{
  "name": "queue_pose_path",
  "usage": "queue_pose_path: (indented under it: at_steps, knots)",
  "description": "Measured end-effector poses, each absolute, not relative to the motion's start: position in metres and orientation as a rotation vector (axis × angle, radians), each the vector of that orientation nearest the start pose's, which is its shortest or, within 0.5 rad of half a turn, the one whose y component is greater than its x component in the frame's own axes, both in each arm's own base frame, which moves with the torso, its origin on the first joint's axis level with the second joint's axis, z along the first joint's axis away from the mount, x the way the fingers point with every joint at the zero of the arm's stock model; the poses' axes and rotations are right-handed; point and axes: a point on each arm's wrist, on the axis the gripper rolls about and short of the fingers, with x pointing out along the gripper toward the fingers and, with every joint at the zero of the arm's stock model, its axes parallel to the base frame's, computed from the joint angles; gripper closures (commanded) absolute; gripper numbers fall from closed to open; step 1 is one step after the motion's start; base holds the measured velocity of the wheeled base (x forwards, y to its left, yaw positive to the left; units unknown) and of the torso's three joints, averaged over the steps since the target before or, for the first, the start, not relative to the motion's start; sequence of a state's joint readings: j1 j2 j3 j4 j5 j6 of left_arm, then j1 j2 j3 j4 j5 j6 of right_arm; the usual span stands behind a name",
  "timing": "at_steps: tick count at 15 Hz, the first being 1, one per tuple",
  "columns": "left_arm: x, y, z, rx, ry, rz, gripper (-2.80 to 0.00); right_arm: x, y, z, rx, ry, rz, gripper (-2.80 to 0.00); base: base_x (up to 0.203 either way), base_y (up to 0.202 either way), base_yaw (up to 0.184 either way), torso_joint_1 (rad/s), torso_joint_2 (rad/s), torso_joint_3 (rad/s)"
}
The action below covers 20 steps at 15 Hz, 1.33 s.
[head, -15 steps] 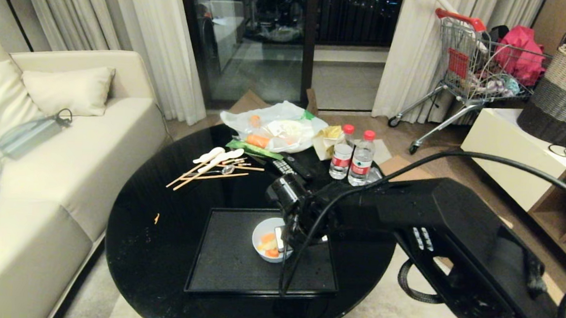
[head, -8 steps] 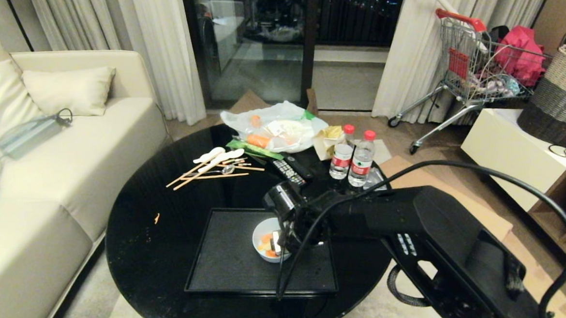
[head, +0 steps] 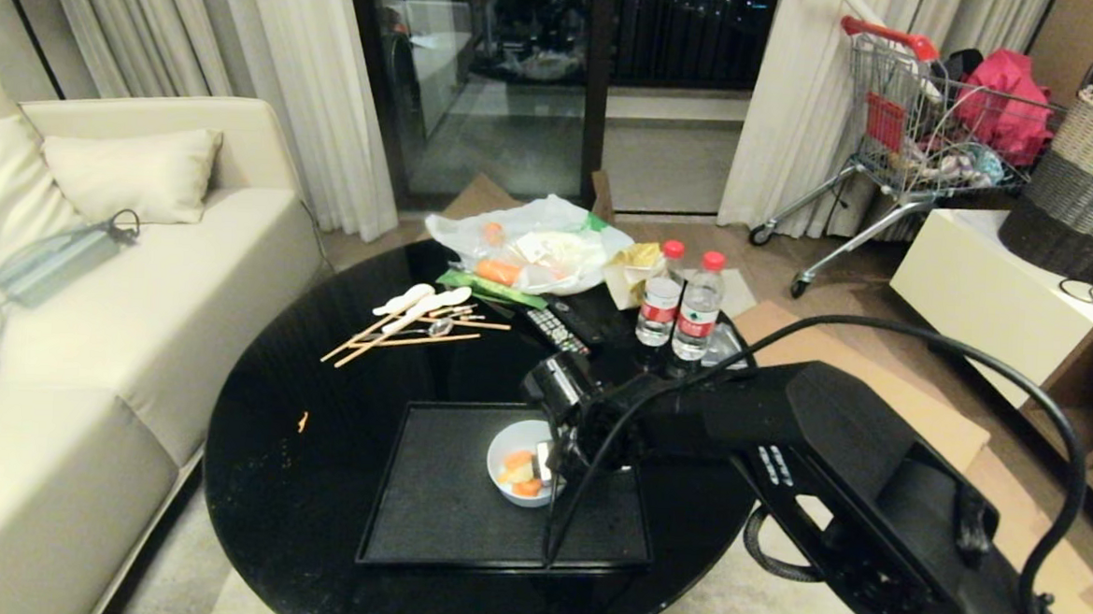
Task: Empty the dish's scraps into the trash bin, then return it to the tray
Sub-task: Pick up the bowl with leftover food
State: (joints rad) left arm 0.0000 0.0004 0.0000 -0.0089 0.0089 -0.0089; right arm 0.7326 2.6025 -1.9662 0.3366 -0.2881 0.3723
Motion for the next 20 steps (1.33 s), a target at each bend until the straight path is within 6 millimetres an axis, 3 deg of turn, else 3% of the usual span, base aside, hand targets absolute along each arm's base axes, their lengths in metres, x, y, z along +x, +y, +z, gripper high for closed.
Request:
queue_pose_path:
  at_steps: [12,20]
  knots:
    - [-0.023,0.000,0.076,-0.009,-0.009,0.009,0.00,0.380,0.331,0.008,-0.134,0.914,0.236,0.00,0.000,0.000,0.000,0.000,0.00,0.000]
    - [-0.023,0.000,0.076,-0.009,-0.009,0.009,0.00,0.377,0.329,0.022,-0.118,0.907,0.206,0.00,0.000,0.000,0.000,0.000,0.00,0.000]
